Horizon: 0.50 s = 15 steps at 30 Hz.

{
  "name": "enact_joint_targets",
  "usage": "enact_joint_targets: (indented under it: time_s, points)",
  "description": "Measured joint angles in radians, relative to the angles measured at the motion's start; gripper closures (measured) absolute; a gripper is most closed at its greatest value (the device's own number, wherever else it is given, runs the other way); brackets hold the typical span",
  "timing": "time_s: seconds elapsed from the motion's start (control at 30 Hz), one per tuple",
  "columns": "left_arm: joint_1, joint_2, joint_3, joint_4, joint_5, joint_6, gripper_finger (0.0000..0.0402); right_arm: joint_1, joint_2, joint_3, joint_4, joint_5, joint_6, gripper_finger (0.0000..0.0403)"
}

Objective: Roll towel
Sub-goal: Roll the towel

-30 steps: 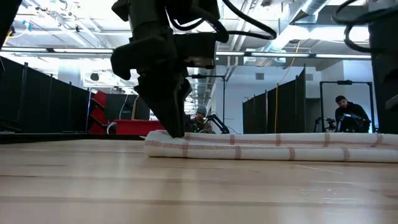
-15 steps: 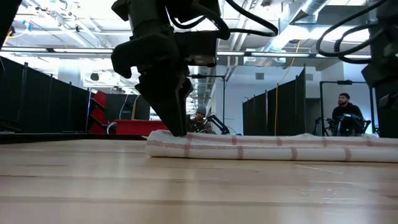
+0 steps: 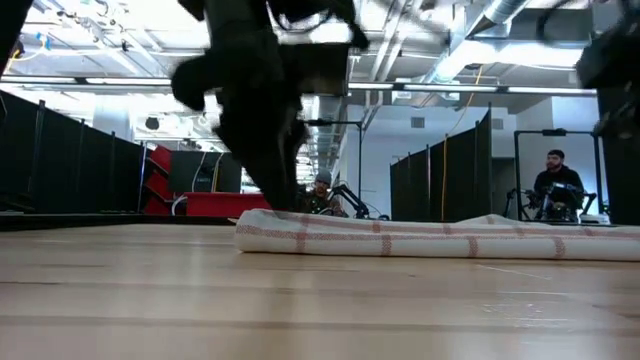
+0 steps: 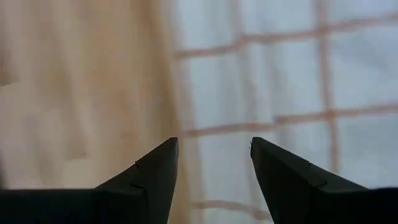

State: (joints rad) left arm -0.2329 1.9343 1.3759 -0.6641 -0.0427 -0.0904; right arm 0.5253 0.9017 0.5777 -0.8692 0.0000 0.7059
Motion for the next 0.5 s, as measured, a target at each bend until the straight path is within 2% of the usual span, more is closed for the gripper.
enact_joint_targets:
  time_s: [0.1, 0.23, 0.5]
  points:
    - [-0.047, -0.006, 0.035, -0.003, -0.021, 0.048, 0.0267, 0.100, 0.014, 0.003, -0.010, 0.008, 0.030, 0.0212]
    - [-0.101, 0.025, 0.052, -0.023, -0.106, 0.092, 0.0267, 0.203, 0.084, -0.037, -0.013, 0.026, 0.133, 0.0212]
    - [-0.086, 0.139, 0.078, -0.034, -0.130, -0.002, 0.0267, 0.282, 0.264, -0.045, -0.001, 0.087, 0.184, 0.0212]
